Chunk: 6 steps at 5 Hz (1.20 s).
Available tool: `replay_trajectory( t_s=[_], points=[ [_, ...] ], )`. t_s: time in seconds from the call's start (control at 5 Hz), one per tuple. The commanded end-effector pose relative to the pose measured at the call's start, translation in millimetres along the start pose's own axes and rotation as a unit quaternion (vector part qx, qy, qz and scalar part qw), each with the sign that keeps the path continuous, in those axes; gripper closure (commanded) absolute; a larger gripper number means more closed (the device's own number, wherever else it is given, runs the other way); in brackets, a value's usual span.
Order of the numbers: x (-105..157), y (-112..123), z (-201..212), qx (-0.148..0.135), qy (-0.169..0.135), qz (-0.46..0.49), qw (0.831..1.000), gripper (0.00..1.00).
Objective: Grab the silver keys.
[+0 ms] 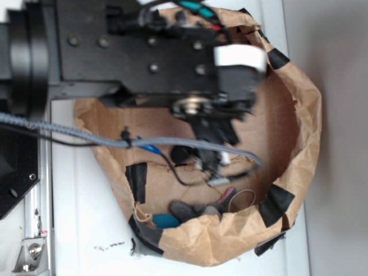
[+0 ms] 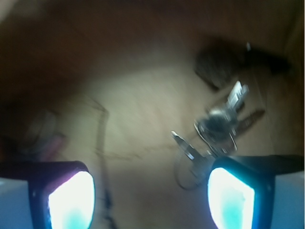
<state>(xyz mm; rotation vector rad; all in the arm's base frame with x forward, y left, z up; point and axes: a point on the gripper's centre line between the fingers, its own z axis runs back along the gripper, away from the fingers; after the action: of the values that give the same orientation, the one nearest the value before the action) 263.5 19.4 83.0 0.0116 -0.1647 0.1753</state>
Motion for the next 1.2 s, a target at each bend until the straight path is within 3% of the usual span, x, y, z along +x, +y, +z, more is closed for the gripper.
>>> replay_trajectory(
  t_s=[0.0,0.4,0.8,1.0],
  points=[
    [-7.3,27.0,-29.9,0.019,0.009,0.029,0.999,0.00],
    [-3.9,20.1,-45.4,0.011,0.014,0.028,0.999,0.00],
    [-4.1,20.7,-38.8,-0.005,-0.007,0.045,0.999,0.00],
    [-4.2,22.2,-39.6,-0.005,-0.004,0.060,0.998,1.00]
  ],
)
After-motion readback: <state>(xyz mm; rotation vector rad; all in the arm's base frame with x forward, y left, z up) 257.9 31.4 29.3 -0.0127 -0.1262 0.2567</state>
